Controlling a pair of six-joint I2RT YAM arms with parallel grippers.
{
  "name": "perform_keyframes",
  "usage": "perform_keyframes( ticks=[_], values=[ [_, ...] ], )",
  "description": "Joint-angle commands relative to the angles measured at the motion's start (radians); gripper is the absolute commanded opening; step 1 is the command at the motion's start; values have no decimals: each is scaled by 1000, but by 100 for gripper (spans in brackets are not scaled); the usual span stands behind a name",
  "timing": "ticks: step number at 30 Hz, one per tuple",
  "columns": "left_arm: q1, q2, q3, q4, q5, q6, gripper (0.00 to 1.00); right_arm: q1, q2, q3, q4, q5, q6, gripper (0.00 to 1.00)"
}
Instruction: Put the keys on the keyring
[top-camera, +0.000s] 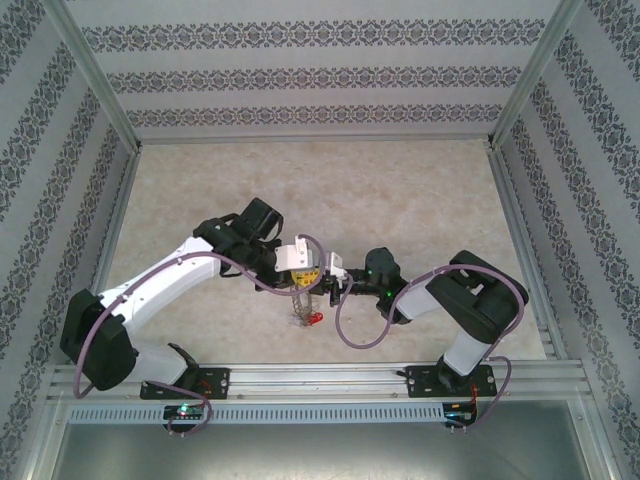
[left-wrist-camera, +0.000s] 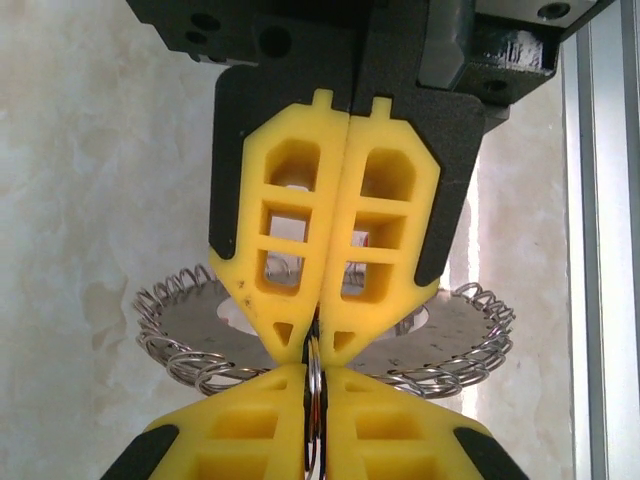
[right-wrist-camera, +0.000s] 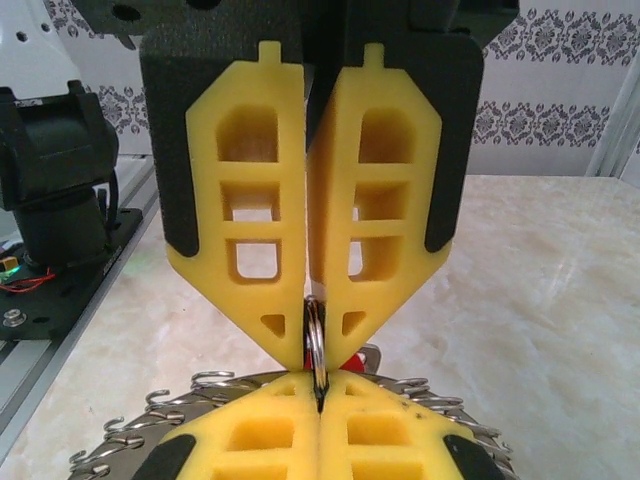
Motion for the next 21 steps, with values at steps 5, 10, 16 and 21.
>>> perform_keyframes(
  ticks=[5,10,16,21],
  values=[
    [29,-67,-88,114,34,-82,18,-5,-64,-19,90,31,-10,0],
    [39,-126,-158,201,80,-127,22,-6,-81,-32,90,28,-17,0],
    [86,-262,-263,383,100,-245,28,-6,-96,-36,90,28,-19,0],
    [88,-408,-399,583,61,-316,39,-6,-91,-25,90,21,-15,0]
  ],
)
